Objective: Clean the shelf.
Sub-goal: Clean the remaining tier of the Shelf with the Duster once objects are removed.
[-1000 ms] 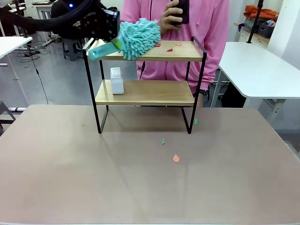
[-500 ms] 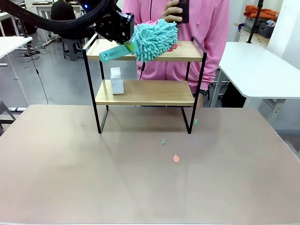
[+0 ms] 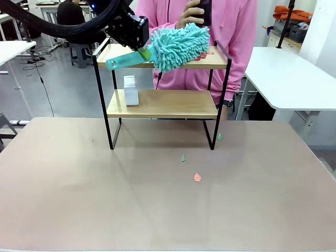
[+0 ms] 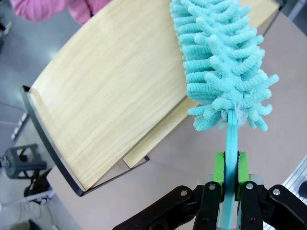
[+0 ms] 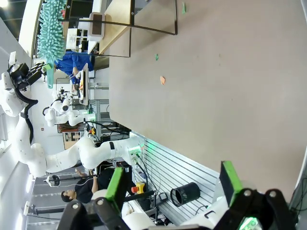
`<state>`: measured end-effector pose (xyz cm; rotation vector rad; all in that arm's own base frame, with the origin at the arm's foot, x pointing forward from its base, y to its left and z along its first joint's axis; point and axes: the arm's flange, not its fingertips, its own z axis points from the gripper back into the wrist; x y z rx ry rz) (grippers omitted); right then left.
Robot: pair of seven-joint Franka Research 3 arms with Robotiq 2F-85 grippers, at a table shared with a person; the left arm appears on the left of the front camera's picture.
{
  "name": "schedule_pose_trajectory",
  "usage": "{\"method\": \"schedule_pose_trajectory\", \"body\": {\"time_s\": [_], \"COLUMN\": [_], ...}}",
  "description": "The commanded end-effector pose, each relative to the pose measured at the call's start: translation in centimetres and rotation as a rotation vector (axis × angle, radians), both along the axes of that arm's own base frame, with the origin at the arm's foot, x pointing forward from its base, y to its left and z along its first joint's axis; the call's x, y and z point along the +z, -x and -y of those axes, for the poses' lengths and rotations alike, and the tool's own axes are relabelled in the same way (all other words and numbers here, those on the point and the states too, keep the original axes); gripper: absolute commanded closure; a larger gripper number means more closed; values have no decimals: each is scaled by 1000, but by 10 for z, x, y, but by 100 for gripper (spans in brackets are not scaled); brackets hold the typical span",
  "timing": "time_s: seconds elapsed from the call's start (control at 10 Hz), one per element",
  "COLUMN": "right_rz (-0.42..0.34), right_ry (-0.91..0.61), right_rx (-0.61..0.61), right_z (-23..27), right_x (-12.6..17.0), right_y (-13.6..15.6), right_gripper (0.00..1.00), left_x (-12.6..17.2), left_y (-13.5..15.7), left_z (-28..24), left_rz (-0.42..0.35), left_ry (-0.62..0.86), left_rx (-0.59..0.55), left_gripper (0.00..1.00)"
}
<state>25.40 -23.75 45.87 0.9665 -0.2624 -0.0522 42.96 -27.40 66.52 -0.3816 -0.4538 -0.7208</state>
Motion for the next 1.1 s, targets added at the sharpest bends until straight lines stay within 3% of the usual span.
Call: {"method": "schedule_pose_trajectory", "body": {"time_s": [0.0, 0.7, 1.0], "right_rz": [18, 18, 18], "right_ry": [5, 5, 5], "right_rx": [18, 18, 18], "right_z": [2, 2, 2], "right_x": [2, 2, 2], "right_y": [1, 1, 1], "right_gripper": [0, 0, 0], "left_x": [6, 19, 20], "left_y": [0, 51, 53], "left_z": [-19, -93, -107], "left_rz": [-50, -52, -59], "left_ry": [12, -11, 26], "left_rx": [-149, -553, -549], "left_gripper": [88, 88, 88]}}
